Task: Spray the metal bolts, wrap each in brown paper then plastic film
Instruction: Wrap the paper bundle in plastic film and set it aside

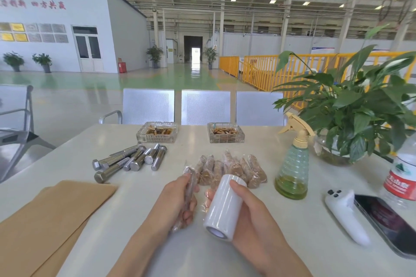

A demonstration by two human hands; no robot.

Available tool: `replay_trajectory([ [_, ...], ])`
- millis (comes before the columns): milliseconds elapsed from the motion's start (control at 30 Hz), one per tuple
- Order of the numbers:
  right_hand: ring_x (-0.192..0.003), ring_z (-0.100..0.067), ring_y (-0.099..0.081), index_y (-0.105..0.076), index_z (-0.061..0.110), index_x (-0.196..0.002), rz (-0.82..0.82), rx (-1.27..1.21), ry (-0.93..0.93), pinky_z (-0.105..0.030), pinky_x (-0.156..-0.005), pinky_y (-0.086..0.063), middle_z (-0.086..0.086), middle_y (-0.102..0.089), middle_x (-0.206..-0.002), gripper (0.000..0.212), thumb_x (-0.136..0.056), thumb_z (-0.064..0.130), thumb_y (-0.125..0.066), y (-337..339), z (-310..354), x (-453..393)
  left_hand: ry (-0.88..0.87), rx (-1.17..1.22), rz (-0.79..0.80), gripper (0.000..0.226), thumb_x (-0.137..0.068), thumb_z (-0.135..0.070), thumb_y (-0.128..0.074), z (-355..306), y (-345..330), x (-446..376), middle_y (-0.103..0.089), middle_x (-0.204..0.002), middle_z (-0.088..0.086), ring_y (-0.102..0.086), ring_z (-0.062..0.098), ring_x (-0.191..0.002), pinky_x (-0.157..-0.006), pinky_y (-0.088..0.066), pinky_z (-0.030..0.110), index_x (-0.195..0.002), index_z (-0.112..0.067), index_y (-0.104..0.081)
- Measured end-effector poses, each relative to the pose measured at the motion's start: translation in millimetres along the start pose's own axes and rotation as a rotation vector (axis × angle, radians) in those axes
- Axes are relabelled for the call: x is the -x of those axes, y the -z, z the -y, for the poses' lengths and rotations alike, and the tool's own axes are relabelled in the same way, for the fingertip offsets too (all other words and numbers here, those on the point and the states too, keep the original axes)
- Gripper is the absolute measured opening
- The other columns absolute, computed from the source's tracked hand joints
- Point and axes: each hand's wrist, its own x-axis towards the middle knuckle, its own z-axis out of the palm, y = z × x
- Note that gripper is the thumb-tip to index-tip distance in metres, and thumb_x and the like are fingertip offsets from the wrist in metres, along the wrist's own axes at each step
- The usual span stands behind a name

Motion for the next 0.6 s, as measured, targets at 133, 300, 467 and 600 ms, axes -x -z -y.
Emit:
replay_trajectory([
  [133,-0.088,-0.033,-0.073,-0.063,0.003,-0.133,-0.033,0.002,0.016,-0.044,-0.072,-0.06,-0.024,-0.07,-0.114,0.058,-0.084,0.032,-0.077,9.1,3.1,-1.0,-0.012,0.118,0.141,0.036,-0.109,-0.025,-0.043,-2.9,9.0,4.5,-0.063,-0.073,0.022,-0.067,0.032,-0.066,-0.064,-0.059,0.041,-0.097,0.002,-0.063],
  [300,-0.088,-0.033,-0.072,-0.063,0.004,-0.133,-0.002,0.001,0.008,-0.044,-0.071,-0.06,-0.024,-0.069,-0.116,0.058,-0.084,0.031,-0.078,15.9,5.7,2.5,-0.226,-0.065,0.108,0.035,-0.098,-0.02,-0.067,-3.6,7.7,11.0,-0.069,-0.079,0.026,-0.069,0.033,-0.061,-0.057,-0.054,0.036,-0.086,0.009,-0.051],
  [467,-0.102,-0.03,-0.071,-0.071,0.006,-0.127,0.091,-0.032,-0.011,-0.043,-0.078,-0.06,-0.02,-0.069,-0.124,0.045,-0.089,0.028,-0.075,2.6,-11.4,-3.6,-0.516,-0.575,-0.213,0.049,-0.096,-0.057,-0.055,4.3,1.3,9.9,-0.059,-0.06,0.004,-0.052,0.014,-0.055,-0.061,-0.045,0.037,-0.073,-0.014,-0.05],
  [600,-0.103,-0.031,-0.074,-0.077,0.003,-0.113,0.165,-0.037,0.021,-0.04,-0.08,-0.061,-0.02,-0.072,-0.116,0.033,-0.096,0.028,-0.066,-4.0,-21.3,-10.3,-0.286,-0.349,-0.159,0.054,-0.096,-0.061,-0.032,4.1,2.6,6.8,-0.058,-0.059,0.0,-0.052,0.019,-0.051,-0.05,-0.04,0.033,-0.077,-0.02,-0.062],
])
